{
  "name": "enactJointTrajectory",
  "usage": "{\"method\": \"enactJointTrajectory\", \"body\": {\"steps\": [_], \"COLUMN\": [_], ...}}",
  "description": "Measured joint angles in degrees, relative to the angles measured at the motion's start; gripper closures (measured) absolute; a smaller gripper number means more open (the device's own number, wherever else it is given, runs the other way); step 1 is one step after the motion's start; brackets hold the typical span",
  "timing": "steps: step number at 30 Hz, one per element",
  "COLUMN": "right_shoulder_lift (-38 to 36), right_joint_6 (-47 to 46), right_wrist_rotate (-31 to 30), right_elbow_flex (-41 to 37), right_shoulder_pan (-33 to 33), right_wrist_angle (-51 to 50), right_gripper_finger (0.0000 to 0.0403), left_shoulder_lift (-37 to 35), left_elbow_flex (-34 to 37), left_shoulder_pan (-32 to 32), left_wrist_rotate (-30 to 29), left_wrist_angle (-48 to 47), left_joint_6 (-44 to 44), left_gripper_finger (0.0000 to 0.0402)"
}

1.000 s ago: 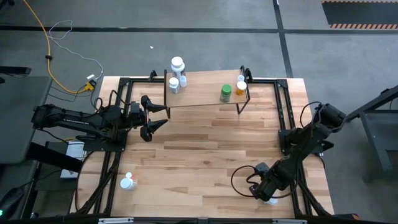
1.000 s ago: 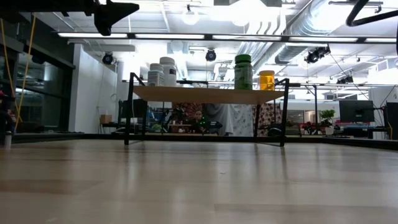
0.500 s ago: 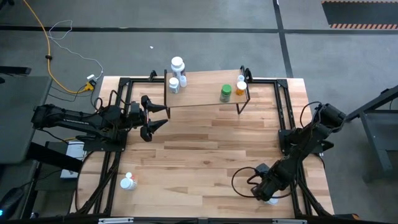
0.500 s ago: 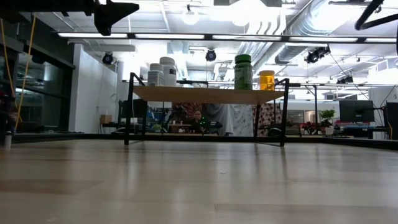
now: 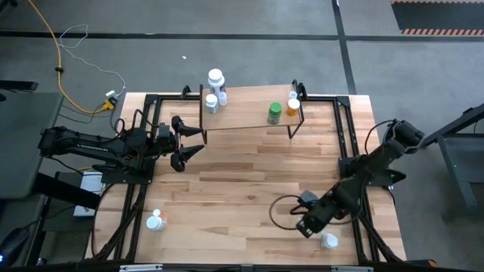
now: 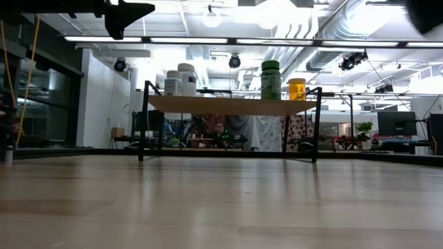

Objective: Pick and place medicine bottles onto shelf by color
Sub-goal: Put the white pill bottle on the shelf

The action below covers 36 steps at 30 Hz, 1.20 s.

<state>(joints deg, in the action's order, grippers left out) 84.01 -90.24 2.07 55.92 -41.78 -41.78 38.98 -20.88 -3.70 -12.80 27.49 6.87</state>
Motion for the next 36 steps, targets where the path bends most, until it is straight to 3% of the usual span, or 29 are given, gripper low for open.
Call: {"method": "enactJointTrajectory", "body": {"steps": [7,12,17,21,27,36], "right_shoulder_lift": [-0.33,-0.33,-0.35,-0.38,-0.18,2.01], "right_joint_6": [28.90,43.43,45.49,45.33,46.17,49.94], "right_wrist_rotate": [-8.15,-11.36,-19.29,-20.79,-17.29,-10.56], "right_elbow_flex": [9.47,21.79,32.84,36.86,37.00,36.96], "right_shoulder_pan": [10.83,18.03,24.86,31.88,43.61,56.96], "right_wrist_angle": [4.29,-5.95,-26.42,-35.99,-41.29,-40.98], "right_gripper_finger": [0.0288,0.0289,0.0289,0.0289,0.0289,0.0289], "left_shoulder_lift": [0.00,0.00,0.00,0.02,0.02,0.02], "left_elbow_flex": [0.00,0.00,0.00,0.00,0.00,0.00], "left_shoulder_pan": [0.00,-0.02,-0.01,-0.01,0.00,-0.01], "left_wrist_rotate": [0.00,0.00,0.09,0.16,0.17,0.17], "left_wrist_angle": [0.02,0.02,0.02,0.01,0.00,-0.04], "left_joint_6": [0.00,0.00,0.00,0.26,0.52,0.48], "left_gripper_finger": [0.0115,0.0115,0.0115,0.0115,0.0115,0.0115]}}
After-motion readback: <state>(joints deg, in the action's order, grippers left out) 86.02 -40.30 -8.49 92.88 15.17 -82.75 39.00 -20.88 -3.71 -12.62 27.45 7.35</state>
